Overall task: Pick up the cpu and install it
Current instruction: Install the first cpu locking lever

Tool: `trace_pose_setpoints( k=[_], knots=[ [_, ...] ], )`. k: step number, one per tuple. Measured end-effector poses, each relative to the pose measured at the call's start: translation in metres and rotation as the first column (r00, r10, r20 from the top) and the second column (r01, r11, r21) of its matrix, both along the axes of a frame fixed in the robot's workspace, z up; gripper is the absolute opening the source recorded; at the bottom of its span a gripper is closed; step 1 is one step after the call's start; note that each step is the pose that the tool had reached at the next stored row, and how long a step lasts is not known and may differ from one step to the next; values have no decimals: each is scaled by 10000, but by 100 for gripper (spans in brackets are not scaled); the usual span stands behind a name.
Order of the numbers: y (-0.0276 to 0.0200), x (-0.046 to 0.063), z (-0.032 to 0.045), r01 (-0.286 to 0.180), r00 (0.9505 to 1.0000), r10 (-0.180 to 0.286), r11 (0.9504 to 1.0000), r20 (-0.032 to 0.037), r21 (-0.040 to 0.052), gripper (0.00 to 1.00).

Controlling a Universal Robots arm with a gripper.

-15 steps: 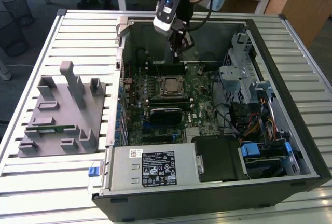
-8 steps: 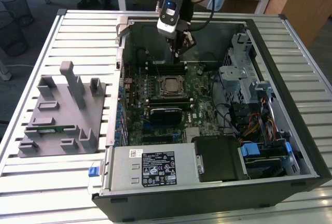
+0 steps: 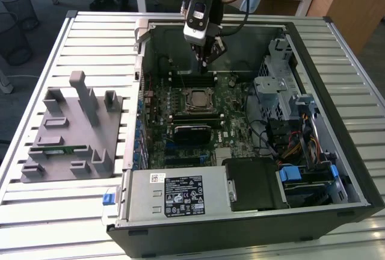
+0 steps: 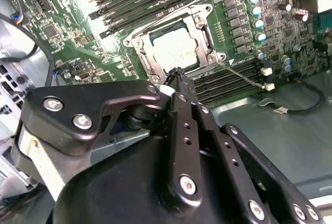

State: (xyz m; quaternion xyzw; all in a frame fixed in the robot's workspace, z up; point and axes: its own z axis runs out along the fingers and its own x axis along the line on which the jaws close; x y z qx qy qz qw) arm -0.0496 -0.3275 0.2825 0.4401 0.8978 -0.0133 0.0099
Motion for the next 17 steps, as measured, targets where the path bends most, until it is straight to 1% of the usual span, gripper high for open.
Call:
trace_pose_setpoints(
  k=[2,4,6,9,10,13,15,17],
  knots=[
    [0,0,-3,-356,9994,356,9994,1,1,11],
    [0,0,-7,-731,9973,731,9973,2,3,11],
    [0,-1,-10,-1088,9941,1088,9941,1,2,11],
    [0,0,-16,-1623,9867,1623,9867,2,2,11],
    [0,0,-17,-1802,9836,1802,9836,1,2,11],
    [0,0,-22,-2344,9721,2344,9721,1,2,11],
    [0,0,-25,-2693,9631,2693,9631,1,2,11],
    [0,0,-28,-3038,9527,3038,9527,1,1,11]
  ],
)
